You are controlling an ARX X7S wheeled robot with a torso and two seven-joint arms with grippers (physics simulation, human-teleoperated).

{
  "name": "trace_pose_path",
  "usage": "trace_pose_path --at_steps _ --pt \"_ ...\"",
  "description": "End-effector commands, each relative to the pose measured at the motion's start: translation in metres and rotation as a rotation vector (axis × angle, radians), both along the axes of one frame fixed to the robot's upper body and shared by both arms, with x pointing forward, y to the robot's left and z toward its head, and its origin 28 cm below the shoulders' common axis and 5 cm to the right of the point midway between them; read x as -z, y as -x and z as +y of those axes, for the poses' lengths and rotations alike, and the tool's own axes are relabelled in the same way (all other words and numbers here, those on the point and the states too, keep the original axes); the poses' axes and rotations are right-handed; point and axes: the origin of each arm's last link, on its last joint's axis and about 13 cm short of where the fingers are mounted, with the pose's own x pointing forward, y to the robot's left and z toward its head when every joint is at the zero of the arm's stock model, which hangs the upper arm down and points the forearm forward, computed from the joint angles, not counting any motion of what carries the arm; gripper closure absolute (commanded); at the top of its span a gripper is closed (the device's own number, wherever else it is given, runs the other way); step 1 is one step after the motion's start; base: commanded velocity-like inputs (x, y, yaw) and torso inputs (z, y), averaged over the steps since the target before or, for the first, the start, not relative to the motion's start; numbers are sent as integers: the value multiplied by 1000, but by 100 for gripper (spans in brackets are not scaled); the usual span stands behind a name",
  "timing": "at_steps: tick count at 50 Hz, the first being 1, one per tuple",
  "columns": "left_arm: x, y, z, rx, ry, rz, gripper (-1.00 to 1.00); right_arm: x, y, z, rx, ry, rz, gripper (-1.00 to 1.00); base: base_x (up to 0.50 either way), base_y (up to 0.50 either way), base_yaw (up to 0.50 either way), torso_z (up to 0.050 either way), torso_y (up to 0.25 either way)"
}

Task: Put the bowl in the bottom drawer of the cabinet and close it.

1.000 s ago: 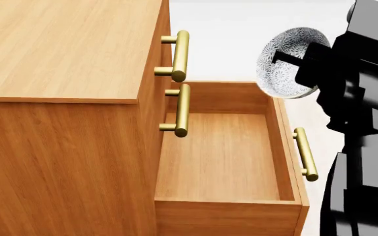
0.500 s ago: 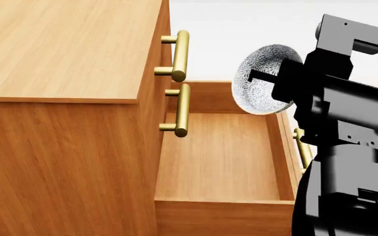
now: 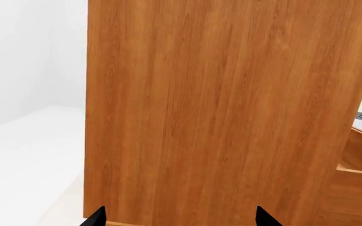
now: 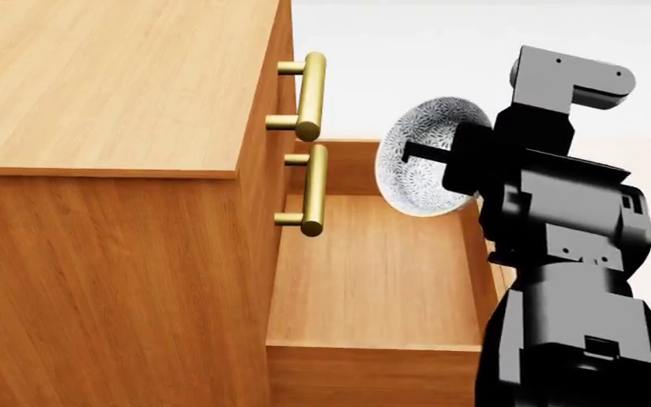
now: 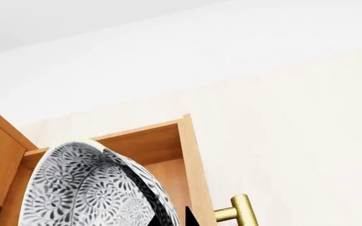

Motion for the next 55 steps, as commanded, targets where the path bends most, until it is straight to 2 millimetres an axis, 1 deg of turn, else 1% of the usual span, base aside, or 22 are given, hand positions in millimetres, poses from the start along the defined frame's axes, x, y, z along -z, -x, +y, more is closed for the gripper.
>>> trace_pose_path --at_steps 1,8,27,44,55 --pt "0 0 1 1 4 0 -100 4 0 5 -19 3 0 100 0 0 0 0 0" --pt "0 0 0 0 4 -2 -100 11 1 6 -29 11 10 100 0 0 0 0 0" --pt "-1 0 1 -1 4 -3 -100 20 3 12 -80 4 40 100 0 0 0 0 1" --pt "0 0 0 -1 6 -4 -100 25 4 15 -109 -2 64 100 0 0 0 0 1" --pt "0 0 0 -1 6 -4 -100 29 7 16 -132 -33 108 100 0 0 0 0 0"
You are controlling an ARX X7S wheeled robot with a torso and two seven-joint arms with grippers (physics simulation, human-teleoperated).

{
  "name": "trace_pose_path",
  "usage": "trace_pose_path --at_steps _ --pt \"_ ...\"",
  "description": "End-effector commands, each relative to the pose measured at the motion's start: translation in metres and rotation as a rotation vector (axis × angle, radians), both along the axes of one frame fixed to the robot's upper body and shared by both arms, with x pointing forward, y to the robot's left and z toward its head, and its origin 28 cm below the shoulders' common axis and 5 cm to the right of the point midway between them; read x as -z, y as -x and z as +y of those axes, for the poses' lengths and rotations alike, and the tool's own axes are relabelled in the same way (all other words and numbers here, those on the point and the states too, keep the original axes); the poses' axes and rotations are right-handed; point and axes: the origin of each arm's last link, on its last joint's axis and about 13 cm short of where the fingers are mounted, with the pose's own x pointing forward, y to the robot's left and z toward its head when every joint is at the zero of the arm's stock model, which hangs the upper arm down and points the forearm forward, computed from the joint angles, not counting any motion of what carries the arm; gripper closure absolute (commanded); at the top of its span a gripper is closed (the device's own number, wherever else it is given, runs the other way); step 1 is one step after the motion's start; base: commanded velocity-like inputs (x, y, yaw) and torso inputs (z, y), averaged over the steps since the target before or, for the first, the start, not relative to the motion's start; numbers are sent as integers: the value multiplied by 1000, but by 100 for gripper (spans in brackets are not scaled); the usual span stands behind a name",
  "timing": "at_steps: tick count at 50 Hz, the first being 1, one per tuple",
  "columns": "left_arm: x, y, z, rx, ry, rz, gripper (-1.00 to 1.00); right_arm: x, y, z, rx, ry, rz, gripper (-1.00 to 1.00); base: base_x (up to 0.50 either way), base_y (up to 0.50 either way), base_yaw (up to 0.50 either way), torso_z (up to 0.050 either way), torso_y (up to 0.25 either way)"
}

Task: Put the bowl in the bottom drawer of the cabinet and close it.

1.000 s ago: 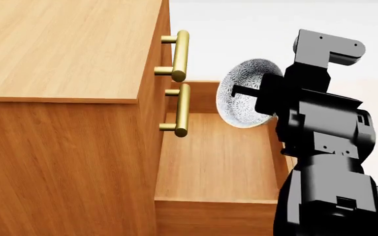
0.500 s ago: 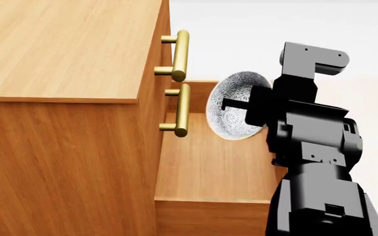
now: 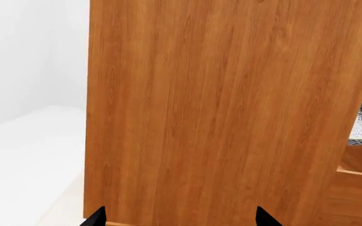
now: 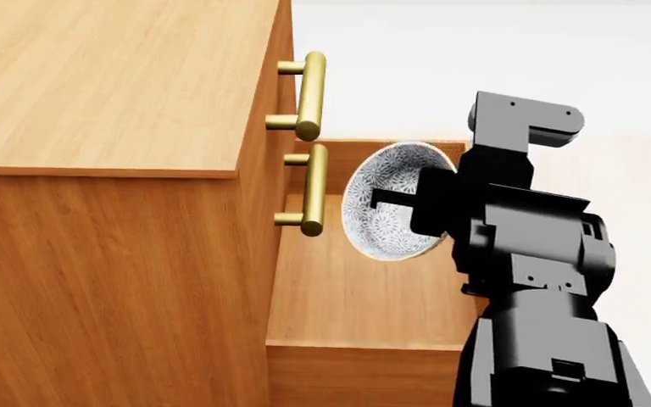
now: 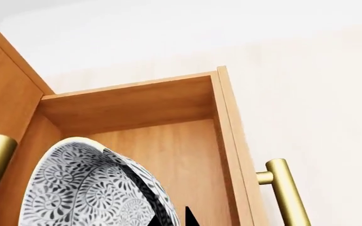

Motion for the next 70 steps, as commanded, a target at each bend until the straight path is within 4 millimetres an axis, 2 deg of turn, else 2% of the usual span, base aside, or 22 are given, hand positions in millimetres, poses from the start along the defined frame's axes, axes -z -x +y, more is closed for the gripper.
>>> trace_pose_path --at_steps 1,16,53,70 --pt "0 0 0 0 0 0 -100 1 1 2 -22 -31 24 100 0 0 0 0 0" --pt "0 0 1 1 -2 1 -100 1 6 6 -66 -111 97 100 0 0 0 0 1" --pt "0 0 0 -1 3 -1 -100 11 14 10 -89 -99 234 100 0 0 0 0 0" --pt "-1 1 0 0 3 -2 -100 12 17 13 -106 -159 268 100 0 0 0 0 1"
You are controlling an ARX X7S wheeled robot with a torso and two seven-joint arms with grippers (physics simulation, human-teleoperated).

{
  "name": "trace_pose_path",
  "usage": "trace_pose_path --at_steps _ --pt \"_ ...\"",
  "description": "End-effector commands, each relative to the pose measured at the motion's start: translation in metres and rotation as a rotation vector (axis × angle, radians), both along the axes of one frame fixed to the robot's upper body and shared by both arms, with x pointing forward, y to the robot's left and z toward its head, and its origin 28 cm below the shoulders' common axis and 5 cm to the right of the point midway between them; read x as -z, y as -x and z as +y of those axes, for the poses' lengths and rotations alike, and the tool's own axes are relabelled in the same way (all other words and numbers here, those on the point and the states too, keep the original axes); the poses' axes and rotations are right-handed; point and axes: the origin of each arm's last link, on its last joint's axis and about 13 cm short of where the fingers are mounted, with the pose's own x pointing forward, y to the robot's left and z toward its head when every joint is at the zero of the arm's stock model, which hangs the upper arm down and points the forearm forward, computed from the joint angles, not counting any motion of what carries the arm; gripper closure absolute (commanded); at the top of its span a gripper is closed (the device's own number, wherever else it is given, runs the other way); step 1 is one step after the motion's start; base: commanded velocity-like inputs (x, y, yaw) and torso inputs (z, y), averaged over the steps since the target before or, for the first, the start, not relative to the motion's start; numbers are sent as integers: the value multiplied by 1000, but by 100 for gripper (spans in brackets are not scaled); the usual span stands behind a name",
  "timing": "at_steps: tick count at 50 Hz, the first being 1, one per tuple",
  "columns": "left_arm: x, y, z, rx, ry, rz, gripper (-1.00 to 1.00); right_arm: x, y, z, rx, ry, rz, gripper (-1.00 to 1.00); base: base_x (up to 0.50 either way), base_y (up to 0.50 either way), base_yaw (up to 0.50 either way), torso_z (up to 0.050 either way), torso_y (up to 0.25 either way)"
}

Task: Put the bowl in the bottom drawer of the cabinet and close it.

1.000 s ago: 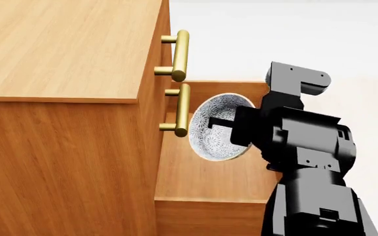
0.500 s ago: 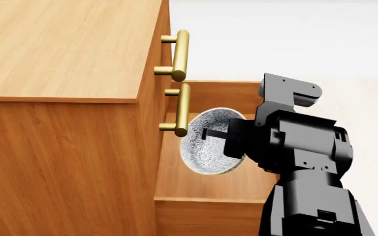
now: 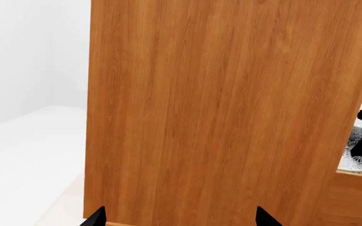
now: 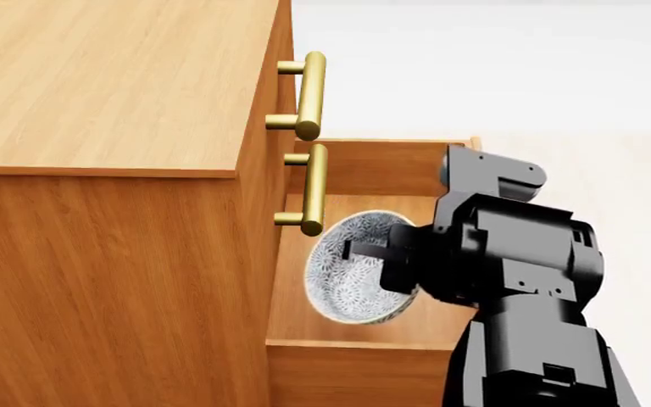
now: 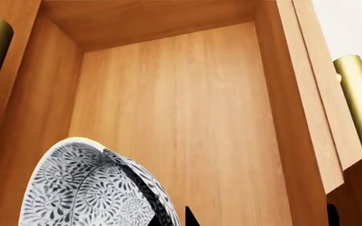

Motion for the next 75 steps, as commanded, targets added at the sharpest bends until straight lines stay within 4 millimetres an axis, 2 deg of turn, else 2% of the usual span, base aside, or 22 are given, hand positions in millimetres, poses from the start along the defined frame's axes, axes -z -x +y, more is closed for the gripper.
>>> trace_pose_path --at_steps 1,18,19,22,23,40,48,54,57,61,62,64,66,67,69,72,75 --pt "0 0 0 0 0 0 -100 -2 1 3 -6 -60 14 100 0 0 0 0 0" --pt "1 0 0 -2 1 0 -100 2 3 3 0 -104 32 100 0 0 0 0 0" --pt "1 0 0 -2 2 0 -100 1 4 3 -6 -148 51 100 0 0 0 0 0" --pt "1 0 0 -1 2 -1 -100 3 3 3 1 -122 32 100 0 0 0 0 0" --pt "1 0 0 -2 2 -1 -100 3 3 3 -12 -134 31 -100 0 0 0 0 0" --pt "1 0 1 -1 2 -1 -100 0 -1 0 -30 -33 -33 -100 0 0 0 0 0" --pt "1 0 0 1 -1 -1 -100 -11 -7 -1 -73 14 -101 -100 0 0 0 0 1" --pt "1 0 0 3 -2 -2 -100 -31 -11 -4 -84 29 -158 -100 0 0 0 0 0" --pt "0 0 0 5 -3 -4 -100 -49 -13 -5 -92 11 -206 -100 0 0 0 0 0" --pt "0 1 0 13 -13 -8 -100 -64 -10 -9 -87 33 -251 -100 0 0 0 0 0" --pt "1 1 -1 18 -64 -9 -100 -70 -7 -11 -91 48 -270 -100 0 0 0 0 0" --pt "1 2 -2 20 -63 -2 -100 -74 -5 -12 -88 43 -281 -100 0 0 0 0 0" --pt "-2 1 0 10 16 -19 -100 -78 -3 -15 -80 67 -303 -100 0 0 0 0 0" --pt "-2 2 0 17 -4 -19 -100 -81 -2 -19 -37 149 -337 -100 0 0 0 0 0" --pt "-1 2 -1 19 -11 -17 -100 -85 0 -22 -3 111 -333 -100 0 0 0 0 0" --pt "0 1 0 14 -13 -8 -100 -89 8 -31 21 214 -408 -100 0 0 0 0 0" --pt "0 1 0 15 -14 -6 -100 -93 15 -38 35 196 -430 -100 0 0 0 0 0"
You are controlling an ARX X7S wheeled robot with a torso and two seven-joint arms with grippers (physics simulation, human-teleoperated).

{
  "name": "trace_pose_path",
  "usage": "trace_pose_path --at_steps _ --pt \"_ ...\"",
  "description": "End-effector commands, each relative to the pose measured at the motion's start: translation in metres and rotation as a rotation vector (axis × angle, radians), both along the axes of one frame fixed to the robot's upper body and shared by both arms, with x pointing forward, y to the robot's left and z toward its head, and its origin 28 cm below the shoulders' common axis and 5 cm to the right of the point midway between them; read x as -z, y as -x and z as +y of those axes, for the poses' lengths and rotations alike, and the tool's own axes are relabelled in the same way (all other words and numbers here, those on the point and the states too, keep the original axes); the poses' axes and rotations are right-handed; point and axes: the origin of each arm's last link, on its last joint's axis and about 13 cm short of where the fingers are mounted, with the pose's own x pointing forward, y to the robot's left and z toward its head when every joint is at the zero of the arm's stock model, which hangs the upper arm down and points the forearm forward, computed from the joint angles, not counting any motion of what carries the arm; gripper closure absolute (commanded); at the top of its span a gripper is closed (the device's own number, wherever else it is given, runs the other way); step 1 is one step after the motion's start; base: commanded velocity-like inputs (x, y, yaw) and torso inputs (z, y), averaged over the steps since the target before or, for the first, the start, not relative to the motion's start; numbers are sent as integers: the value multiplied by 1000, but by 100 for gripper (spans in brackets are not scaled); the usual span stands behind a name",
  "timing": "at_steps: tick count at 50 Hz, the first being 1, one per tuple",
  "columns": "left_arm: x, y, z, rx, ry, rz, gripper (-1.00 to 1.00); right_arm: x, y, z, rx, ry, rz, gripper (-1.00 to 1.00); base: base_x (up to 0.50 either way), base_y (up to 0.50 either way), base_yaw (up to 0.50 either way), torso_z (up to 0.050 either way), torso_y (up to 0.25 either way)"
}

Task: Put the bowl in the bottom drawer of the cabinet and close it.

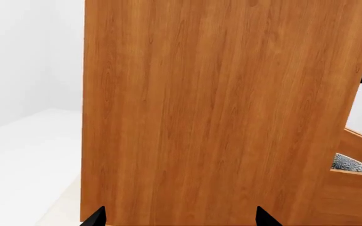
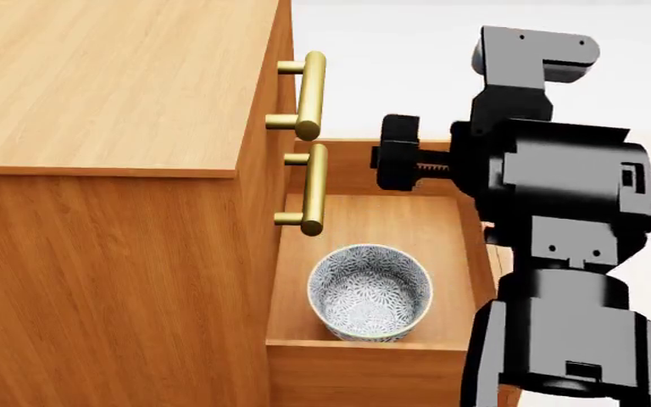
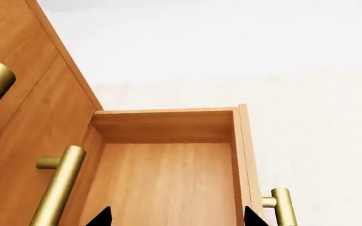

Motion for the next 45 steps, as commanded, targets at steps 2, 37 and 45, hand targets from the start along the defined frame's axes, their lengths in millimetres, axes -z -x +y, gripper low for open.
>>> trace_pose_path --at_steps 2,37,45 --pt "0 0 0 4 -2 2 -100 -22 25 -22 97 124 -162 -100 0 0 0 0 0" --pt "1 0 0 1 -2 4 -100 7 81 -91 361 156 -292 -100 0 0 0 0 0" --pt "1 0 0 0 0 3 -100 21 88 -99 403 161 -296 -100 0 0 0 0 0"
